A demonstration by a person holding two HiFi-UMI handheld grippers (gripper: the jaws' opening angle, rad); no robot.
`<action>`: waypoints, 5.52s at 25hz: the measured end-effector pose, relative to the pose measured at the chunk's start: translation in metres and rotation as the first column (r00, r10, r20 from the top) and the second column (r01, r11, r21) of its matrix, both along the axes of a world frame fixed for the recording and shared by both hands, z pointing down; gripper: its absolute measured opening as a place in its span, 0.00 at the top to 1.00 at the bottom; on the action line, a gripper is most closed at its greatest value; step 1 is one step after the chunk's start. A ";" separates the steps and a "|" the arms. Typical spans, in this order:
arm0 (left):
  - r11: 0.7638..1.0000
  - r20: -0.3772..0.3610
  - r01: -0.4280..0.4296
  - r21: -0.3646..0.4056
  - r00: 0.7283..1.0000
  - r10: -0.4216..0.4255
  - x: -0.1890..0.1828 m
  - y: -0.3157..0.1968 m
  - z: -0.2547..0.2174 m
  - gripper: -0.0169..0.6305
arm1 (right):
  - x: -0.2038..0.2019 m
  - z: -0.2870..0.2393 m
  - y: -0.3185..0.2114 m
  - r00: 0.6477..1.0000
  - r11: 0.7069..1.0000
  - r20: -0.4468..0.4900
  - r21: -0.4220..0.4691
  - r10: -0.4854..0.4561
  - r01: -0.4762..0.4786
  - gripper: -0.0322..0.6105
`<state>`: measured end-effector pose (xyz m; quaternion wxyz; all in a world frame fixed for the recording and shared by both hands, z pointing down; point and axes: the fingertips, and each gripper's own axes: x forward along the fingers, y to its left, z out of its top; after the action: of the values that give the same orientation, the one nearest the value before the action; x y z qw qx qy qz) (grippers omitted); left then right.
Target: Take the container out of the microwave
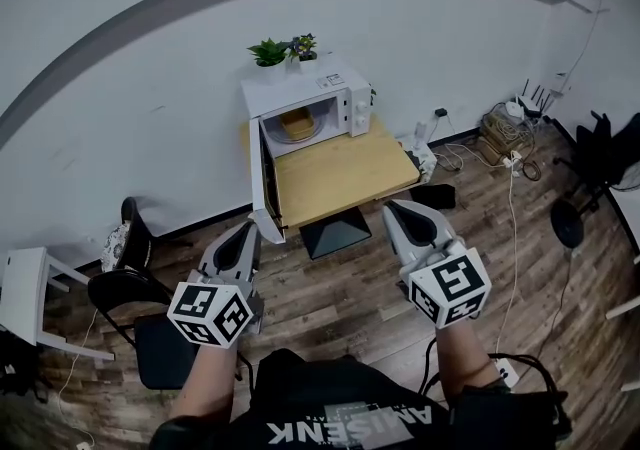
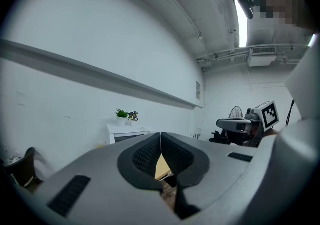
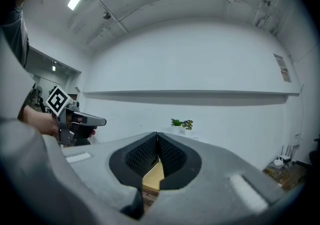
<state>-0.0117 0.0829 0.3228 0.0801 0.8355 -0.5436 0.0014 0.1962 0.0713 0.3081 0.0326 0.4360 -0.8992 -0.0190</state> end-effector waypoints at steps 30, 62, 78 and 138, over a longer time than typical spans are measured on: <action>0.994 -0.035 -0.111 0.004 0.993 0.111 -0.108 -0.194 0.018 0.83 | -0.125 0.005 -0.186 0.996 0.999 -0.084 -0.054 -0.001 -0.003 0.78; 0.997 -0.033 0.064 -0.050 0.997 -0.065 -0.156 -0.295 0.026 0.72 | -0.195 0.052 -0.363 0.910 0.950 -0.273 -0.079 -0.311 0.301 0.71; 0.965 -0.040 0.240 -0.105 0.969 -0.245 -0.129 -0.303 0.047 0.72 | -0.201 0.150 -0.437 0.740 0.854 -0.433 -0.183 -0.514 0.486 0.71; 0.841 -0.052 0.496 -0.215 0.855 -0.517 -0.157 -0.265 0.078 0.72 | -0.250 0.357 -0.535 0.257 0.800 -0.821 -0.341 -0.509 0.494 0.89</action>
<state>-0.1684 -0.1820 0.4012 0.1879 0.6490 -0.7371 -0.0119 -0.0538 -0.4640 0.6648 0.4911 0.0510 -0.8341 -0.2460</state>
